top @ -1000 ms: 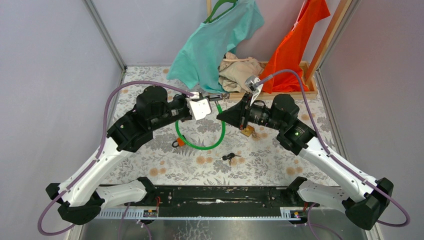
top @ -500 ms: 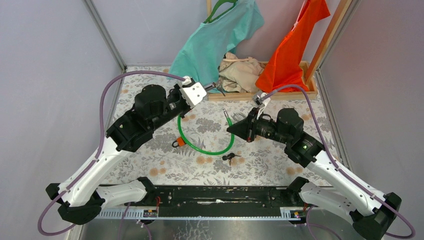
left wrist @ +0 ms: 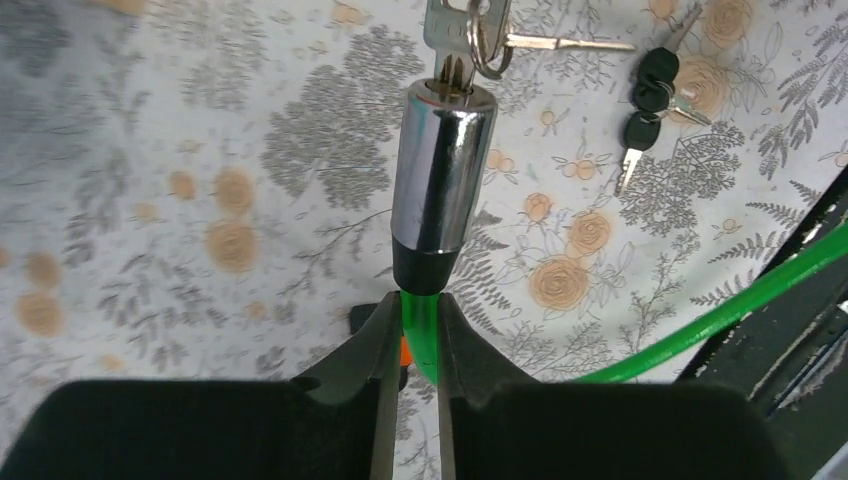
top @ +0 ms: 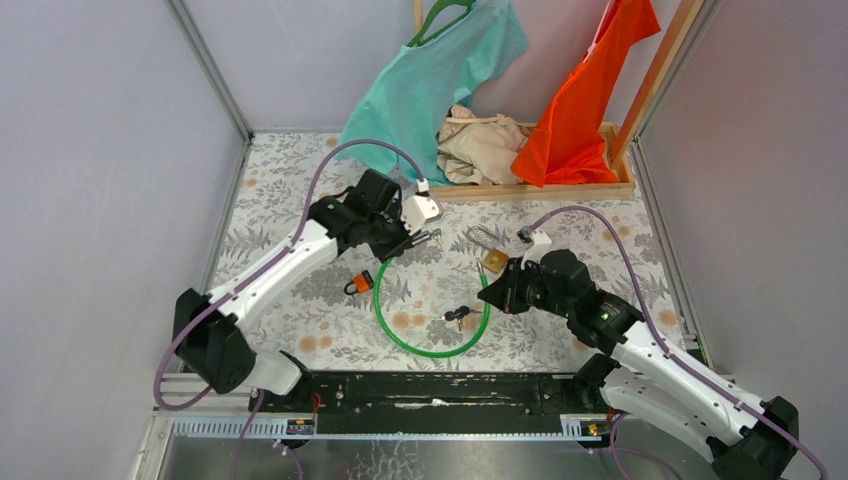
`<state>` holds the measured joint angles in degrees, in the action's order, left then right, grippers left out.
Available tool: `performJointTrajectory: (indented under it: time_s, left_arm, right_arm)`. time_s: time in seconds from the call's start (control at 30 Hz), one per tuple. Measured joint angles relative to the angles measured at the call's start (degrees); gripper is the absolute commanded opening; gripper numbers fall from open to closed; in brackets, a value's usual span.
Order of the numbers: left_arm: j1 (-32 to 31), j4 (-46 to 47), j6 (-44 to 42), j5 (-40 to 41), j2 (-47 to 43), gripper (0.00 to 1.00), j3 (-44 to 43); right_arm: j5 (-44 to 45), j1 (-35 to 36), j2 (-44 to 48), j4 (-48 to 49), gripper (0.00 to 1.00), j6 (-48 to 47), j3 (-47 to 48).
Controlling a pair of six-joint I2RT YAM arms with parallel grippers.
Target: Unlock with the key
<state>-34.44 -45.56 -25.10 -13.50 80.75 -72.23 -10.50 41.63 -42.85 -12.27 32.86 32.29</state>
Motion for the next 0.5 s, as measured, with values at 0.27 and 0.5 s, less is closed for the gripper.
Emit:
performJointTrajectory:
  time_s: [0.27,0.5]
  left_arm:
    - [-0.4,6.4,2.2,-2.0,8.4,0.0,3.5]
    - [-0.4,12.5,3.3,-1.1,14.7,0.0,4.3]
  right_arm:
    - [11.3,0.0,-1.0,-7.3,0.15,4.2,-2.3]
    - [17.9,0.0,-3.5,-10.5,0.63,6.6,-3.6]
